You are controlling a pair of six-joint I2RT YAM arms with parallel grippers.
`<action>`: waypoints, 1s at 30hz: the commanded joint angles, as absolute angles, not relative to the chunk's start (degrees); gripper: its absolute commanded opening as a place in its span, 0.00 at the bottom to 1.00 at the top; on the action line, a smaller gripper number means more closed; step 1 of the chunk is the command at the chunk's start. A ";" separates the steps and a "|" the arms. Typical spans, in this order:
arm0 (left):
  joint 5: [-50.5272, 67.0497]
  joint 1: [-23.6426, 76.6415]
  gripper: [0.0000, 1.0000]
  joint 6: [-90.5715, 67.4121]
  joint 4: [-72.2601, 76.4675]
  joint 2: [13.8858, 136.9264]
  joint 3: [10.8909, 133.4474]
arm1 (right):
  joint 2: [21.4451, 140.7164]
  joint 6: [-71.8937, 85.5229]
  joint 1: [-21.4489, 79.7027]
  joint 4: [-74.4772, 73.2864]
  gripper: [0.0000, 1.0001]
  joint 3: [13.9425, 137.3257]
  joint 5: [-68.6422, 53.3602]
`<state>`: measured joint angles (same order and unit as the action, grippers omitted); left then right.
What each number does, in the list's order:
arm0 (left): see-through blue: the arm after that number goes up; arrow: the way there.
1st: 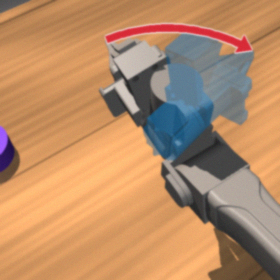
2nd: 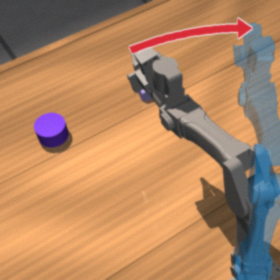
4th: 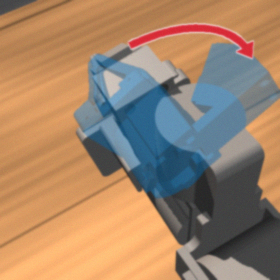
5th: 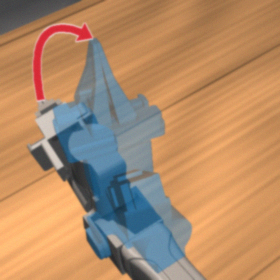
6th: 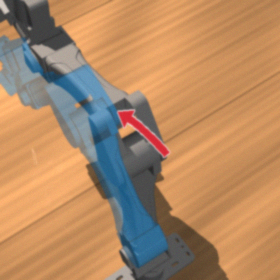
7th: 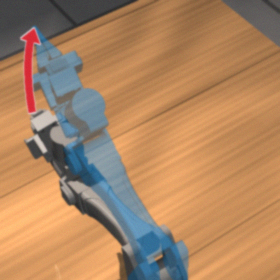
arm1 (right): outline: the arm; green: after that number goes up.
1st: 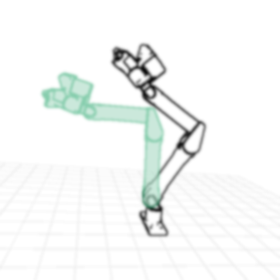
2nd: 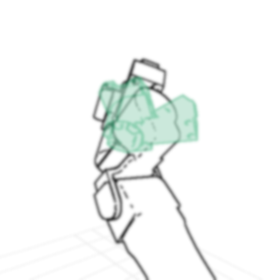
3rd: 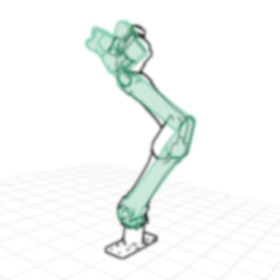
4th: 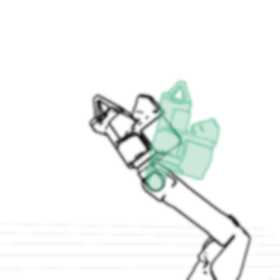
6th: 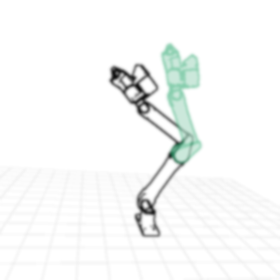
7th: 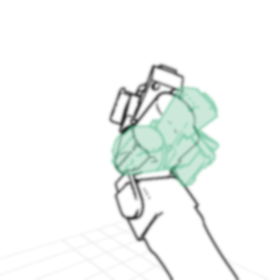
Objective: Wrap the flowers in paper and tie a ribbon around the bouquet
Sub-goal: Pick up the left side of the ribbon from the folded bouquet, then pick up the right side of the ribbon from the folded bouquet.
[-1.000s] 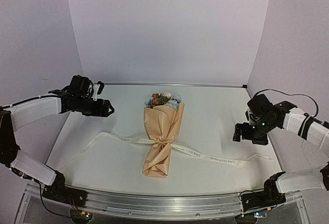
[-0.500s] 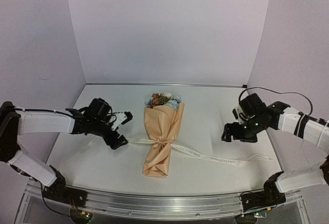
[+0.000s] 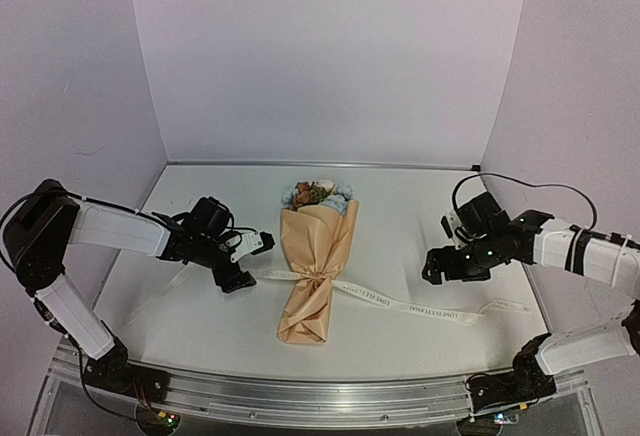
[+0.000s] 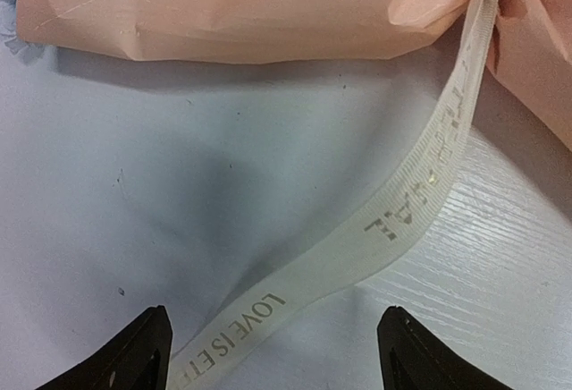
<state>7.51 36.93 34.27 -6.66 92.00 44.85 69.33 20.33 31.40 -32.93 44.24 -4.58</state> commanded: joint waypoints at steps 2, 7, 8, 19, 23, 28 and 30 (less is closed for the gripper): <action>9.49 36.83 0.80 38.53 -0.56 95.88 48.90 | 71.65 12.88 33.81 -23.57 0.92 42.22 -4.55; 10.69 36.95 0.69 39.59 -1.03 99.55 51.01 | 74.81 10.46 34.21 -22.38 0.92 44.09 -5.59; 10.93 36.99 0.65 39.51 -1.31 99.89 51.26 | 75.54 10.02 34.36 -21.88 0.92 44.46 -6.56; 9.70 37.52 0.16 33.13 1.34 94.37 49.55 | 88.44 -1.72 36.96 -8.60 0.94 47.37 -15.29; 10.19 38.13 0.10 30.14 0.39 92.28 50.61 | 90.75 -4.10 38.30 -8.26 0.94 48.54 -17.60; 9.95 39.47 0.09 27.12 -1.97 90.63 52.49 | 91.44 -5.85 40.61 -8.34 0.94 47.47 -17.86; 10.18 40.43 0.09 26.23 -2.10 90.08 53.20 | 92.27 -6.59 41.42 -8.29 0.94 47.30 -17.04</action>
